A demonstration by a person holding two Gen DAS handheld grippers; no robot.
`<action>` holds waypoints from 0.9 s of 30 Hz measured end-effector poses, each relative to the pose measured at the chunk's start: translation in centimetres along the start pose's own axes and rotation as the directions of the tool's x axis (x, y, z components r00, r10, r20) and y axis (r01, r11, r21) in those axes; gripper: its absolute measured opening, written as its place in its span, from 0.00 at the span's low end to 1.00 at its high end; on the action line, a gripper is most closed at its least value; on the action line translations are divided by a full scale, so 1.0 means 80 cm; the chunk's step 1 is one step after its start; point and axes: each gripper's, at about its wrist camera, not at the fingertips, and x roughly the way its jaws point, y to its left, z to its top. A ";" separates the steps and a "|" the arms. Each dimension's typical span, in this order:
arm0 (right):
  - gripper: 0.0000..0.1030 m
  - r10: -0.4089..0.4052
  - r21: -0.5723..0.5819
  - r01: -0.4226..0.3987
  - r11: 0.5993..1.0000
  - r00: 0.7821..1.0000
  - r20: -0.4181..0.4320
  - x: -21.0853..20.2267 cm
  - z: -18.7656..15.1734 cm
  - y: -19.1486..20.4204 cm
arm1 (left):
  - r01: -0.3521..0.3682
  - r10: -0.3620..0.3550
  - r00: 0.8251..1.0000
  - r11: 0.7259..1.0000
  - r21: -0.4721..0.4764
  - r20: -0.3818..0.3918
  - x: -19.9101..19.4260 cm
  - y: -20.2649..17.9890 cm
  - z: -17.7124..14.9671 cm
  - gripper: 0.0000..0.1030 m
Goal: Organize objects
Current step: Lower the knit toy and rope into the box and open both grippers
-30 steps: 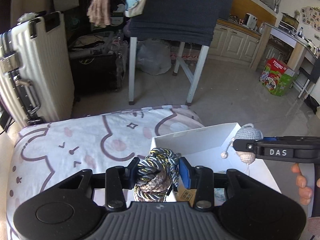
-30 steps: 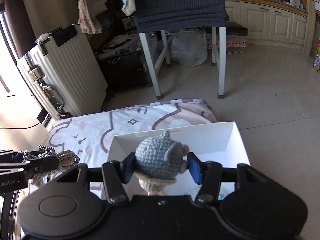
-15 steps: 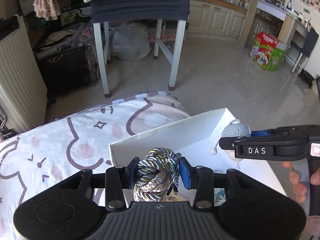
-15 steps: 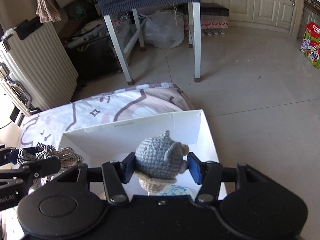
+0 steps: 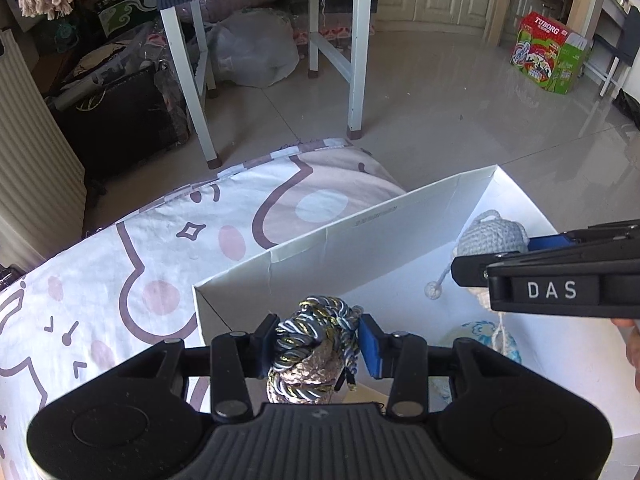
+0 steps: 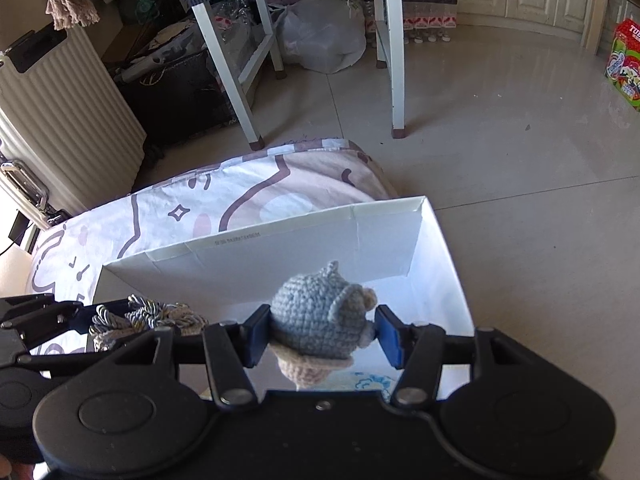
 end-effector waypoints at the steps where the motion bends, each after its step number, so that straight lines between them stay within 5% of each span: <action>1: 0.58 -0.011 0.007 0.011 1.000 1.000 0.003 0.002 0.000 0.000 | 0.000 0.000 1.000 1.000 0.001 -0.006 0.002 0.000 0.000 0.45; 4: 0.66 -0.033 0.022 0.033 0.999 0.999 0.003 0.007 0.001 -0.002 | -0.017 0.017 1.000 1.000 0.002 -0.016 0.006 -0.001 -0.001 0.52; 27: 0.66 -0.028 0.007 0.028 1.000 0.999 0.016 -0.031 -0.001 0.007 | -0.003 0.003 1.000 1.000 -0.013 -0.005 -0.026 0.003 -0.008 0.55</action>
